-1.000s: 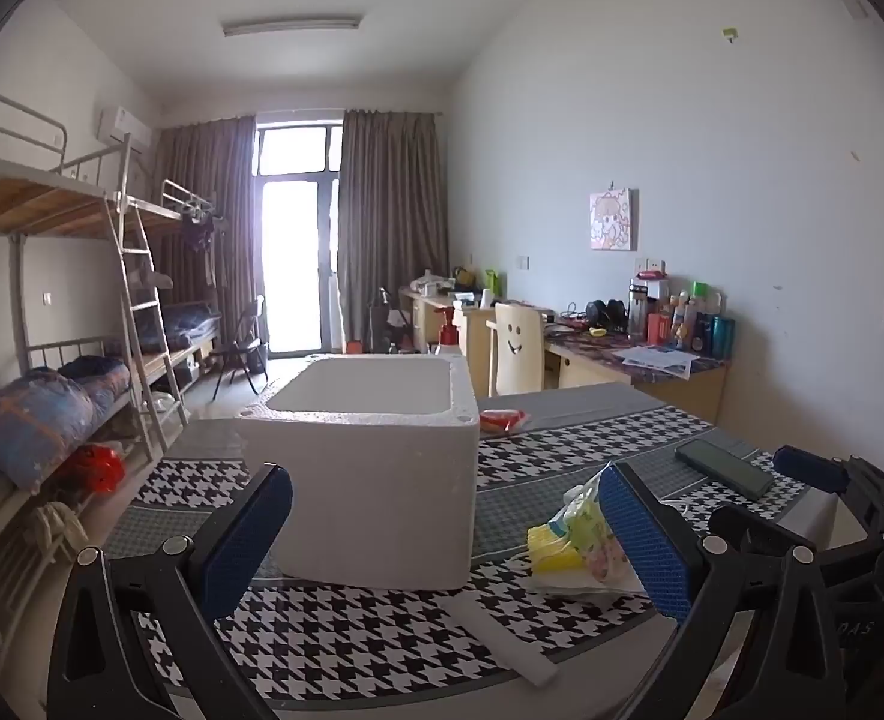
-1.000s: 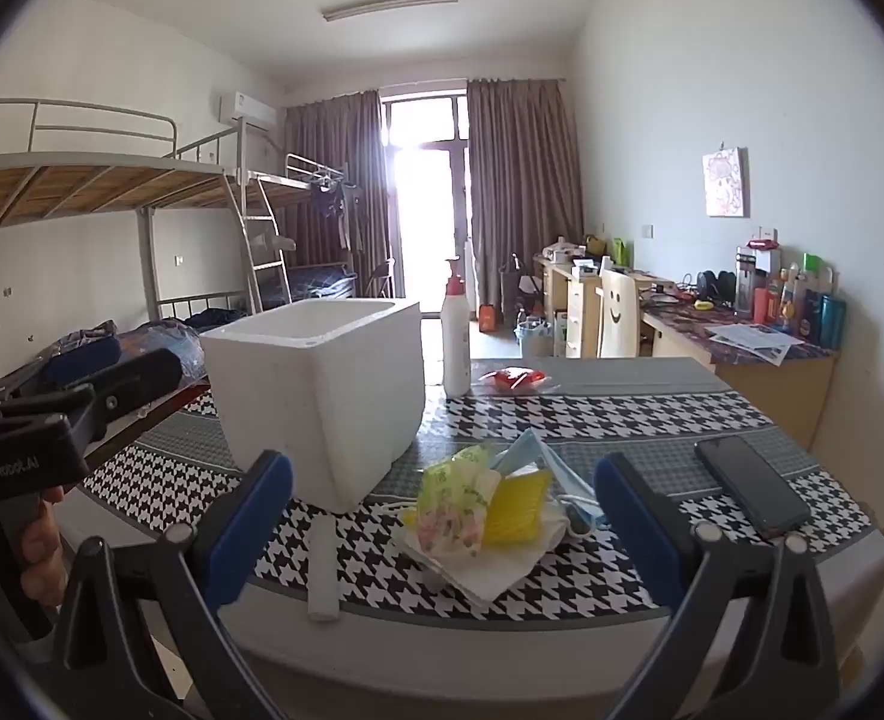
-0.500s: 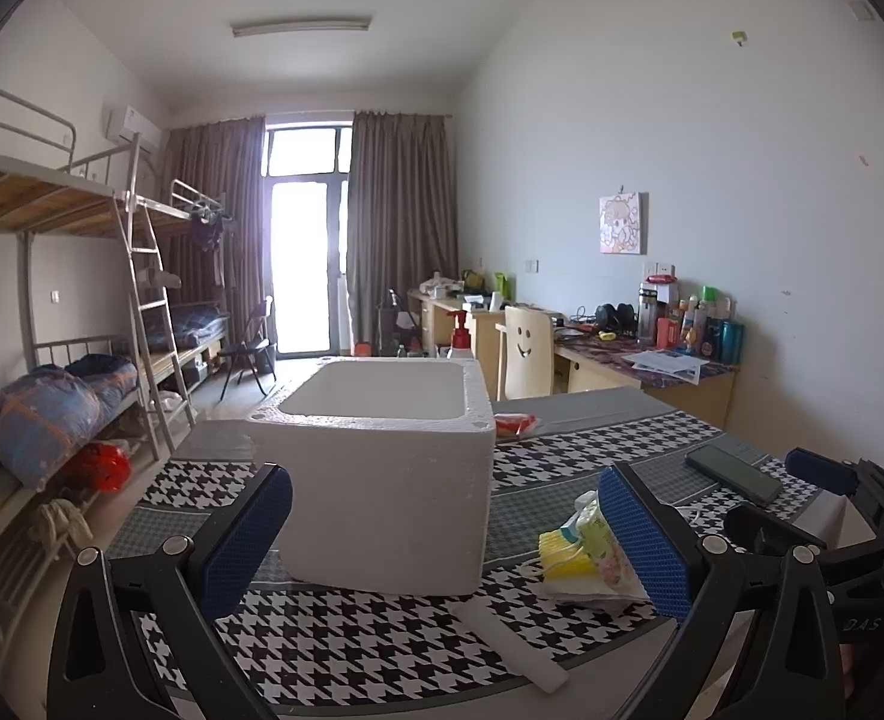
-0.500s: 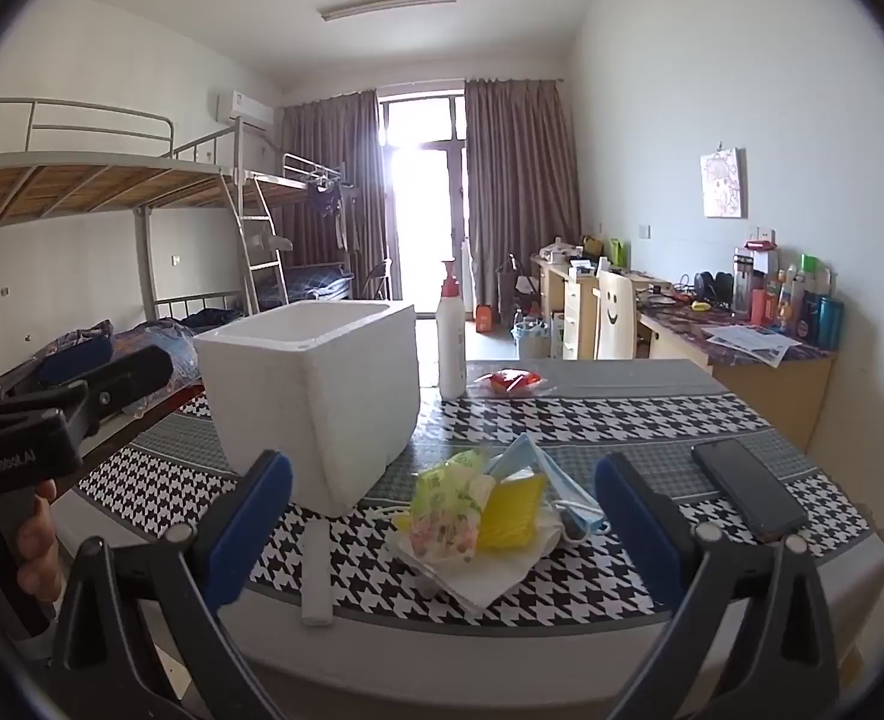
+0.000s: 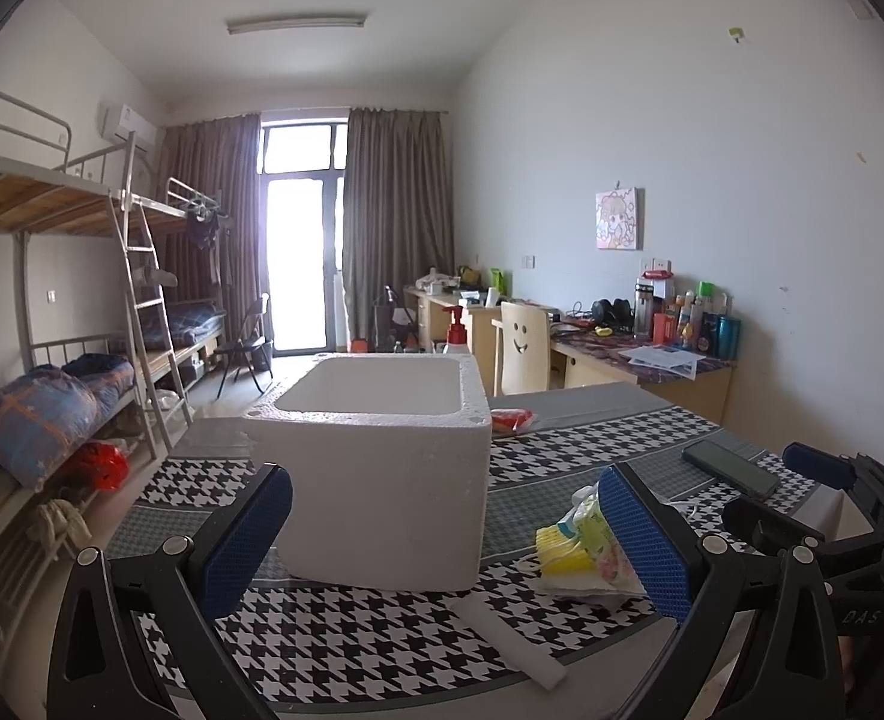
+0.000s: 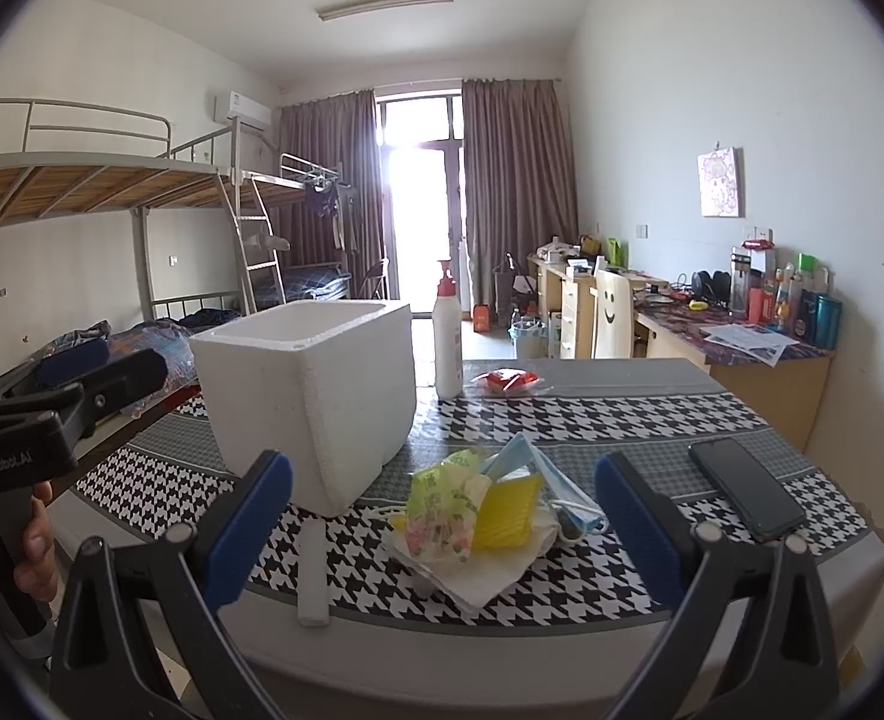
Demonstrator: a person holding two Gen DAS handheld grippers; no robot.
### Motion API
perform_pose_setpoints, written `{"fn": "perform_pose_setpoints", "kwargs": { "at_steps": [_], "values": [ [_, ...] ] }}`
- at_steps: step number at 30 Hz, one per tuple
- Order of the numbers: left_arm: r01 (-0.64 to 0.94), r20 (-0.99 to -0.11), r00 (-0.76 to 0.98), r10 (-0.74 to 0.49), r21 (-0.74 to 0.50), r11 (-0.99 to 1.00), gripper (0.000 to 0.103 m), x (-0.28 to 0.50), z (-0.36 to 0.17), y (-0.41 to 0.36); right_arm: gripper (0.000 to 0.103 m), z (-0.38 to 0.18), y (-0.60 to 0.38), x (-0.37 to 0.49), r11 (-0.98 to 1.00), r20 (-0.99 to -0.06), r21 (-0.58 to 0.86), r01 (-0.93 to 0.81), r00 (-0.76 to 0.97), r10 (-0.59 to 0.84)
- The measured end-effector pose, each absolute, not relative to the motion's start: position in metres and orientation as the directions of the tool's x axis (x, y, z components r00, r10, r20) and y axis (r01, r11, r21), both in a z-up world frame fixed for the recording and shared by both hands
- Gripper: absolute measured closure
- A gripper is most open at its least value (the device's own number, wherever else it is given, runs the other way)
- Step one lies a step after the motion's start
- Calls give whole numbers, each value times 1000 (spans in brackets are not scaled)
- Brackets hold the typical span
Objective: Organize soft objects
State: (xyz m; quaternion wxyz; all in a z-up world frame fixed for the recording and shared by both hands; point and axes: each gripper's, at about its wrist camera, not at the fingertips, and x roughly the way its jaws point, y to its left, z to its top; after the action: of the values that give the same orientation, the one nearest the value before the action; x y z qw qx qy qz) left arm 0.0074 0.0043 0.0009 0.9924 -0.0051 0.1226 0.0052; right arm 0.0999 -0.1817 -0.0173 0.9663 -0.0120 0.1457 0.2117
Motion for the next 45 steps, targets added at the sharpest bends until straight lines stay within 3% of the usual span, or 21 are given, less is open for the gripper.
{"fn": "perform_pose_setpoints", "kwargs": {
  "at_steps": [13,34,45],
  "values": [
    [-2,-233,972,-2,-17,1000,1,5,1,4,1,-16,-181,99,912,-290,30,-409,869,400],
    [14,-299,954,-22,-29,999,1,22,-13,4,1,-24,-179,111,917,-321,36,-398,864,388],
    [30,-417,908,-43,-38,999,1,46,-38,-2,1,-35,-182,127,925,-367,44,-378,855,367]
  ]
}}
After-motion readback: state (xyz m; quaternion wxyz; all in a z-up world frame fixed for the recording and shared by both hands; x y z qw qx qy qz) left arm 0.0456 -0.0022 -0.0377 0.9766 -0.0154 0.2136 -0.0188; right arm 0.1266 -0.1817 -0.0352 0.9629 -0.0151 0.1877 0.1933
